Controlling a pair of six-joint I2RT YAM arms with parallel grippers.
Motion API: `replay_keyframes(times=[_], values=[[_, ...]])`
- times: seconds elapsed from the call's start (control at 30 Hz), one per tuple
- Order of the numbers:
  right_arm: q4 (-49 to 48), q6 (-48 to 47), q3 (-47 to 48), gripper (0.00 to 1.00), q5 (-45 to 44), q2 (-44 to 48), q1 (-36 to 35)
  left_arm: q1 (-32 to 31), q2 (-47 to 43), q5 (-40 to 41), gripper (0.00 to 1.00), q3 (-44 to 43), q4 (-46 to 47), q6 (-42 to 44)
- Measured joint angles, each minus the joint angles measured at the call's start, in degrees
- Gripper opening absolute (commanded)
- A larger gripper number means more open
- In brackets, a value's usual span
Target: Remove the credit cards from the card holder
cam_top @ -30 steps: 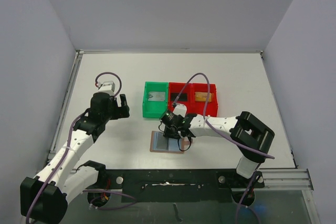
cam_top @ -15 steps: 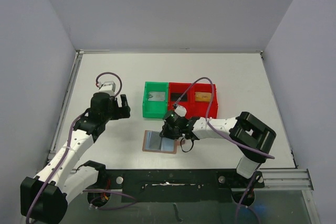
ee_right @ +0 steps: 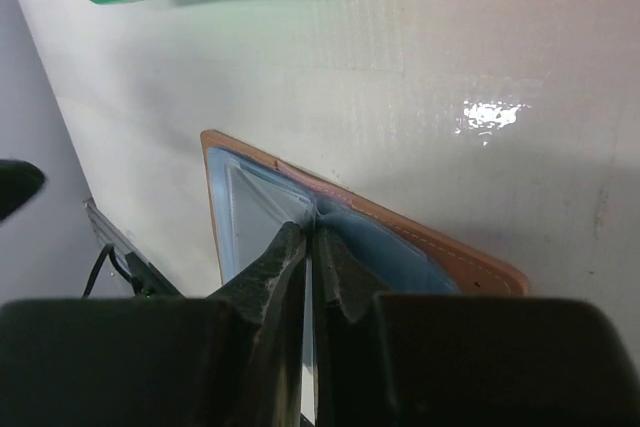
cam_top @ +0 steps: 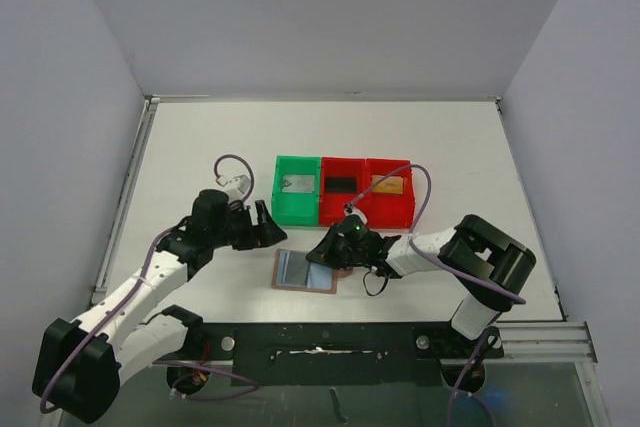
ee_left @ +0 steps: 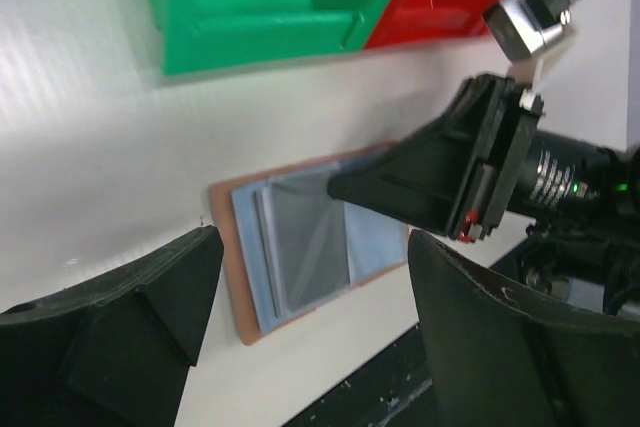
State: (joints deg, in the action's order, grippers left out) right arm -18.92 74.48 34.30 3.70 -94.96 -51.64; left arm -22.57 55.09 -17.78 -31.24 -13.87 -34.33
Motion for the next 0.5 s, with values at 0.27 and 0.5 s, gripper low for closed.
replay_keyframes(times=[0.27,0.5], values=[[-7.69,1.57,-4.31,0.00,1.88,0.00,0.72,-8.61,4.46,-2.40,0.63,4.76,3.34,-6.32],[-6.14,0.26,-4.72,0.00,1.92,1.73,0.72,-10.03,4.96,-1.49,0.61,5.95,4.98,-9.75]])
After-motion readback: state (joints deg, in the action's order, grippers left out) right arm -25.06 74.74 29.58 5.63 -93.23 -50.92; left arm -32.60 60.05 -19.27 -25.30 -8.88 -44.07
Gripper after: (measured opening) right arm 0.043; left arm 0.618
